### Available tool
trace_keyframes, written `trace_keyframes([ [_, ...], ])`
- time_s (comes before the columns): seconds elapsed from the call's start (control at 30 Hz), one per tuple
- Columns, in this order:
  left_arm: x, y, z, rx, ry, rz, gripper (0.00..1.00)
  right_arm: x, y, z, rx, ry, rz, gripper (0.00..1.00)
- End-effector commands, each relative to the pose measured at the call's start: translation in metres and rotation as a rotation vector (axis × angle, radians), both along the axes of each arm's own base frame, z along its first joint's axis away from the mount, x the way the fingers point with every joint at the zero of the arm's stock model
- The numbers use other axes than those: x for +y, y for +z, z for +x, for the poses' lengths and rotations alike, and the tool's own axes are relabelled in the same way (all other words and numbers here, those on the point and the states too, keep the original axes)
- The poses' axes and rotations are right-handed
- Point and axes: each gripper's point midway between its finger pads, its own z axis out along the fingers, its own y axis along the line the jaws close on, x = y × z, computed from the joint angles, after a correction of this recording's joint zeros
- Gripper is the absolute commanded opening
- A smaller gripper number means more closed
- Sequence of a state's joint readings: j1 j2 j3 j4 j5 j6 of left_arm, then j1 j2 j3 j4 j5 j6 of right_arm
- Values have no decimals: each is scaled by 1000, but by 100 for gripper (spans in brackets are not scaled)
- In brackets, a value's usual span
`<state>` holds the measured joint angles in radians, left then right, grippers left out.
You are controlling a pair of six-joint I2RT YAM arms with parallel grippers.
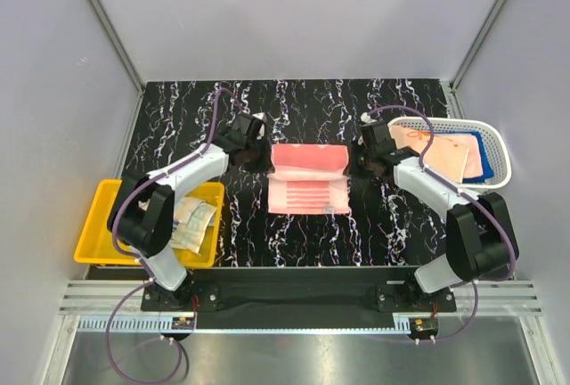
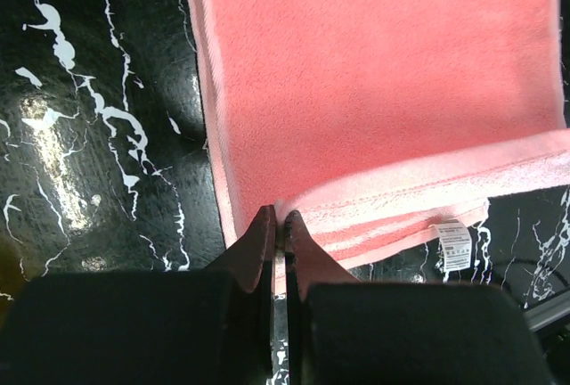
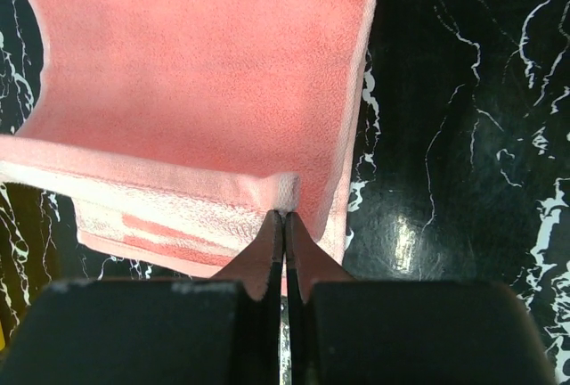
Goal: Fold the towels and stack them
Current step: Fold the towel
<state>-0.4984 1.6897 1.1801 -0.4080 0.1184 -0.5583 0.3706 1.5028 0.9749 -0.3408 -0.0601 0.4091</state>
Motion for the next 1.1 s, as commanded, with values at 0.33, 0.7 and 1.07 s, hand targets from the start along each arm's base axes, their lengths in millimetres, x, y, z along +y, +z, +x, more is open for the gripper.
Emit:
trace_keyframes([
  [0.33, 5, 10, -8, -72, -7, 53, 0, -7, 12, -4, -60, -38, -2, 0],
  [0.7, 5, 4, -23, -60, -42, 60, 0, -9, 4, -20, -40, -28, 7, 0],
  [1.07, 15, 14, -30, -79, -32, 81, 0, -9, 13, -26, -47, -16, 14, 0],
])
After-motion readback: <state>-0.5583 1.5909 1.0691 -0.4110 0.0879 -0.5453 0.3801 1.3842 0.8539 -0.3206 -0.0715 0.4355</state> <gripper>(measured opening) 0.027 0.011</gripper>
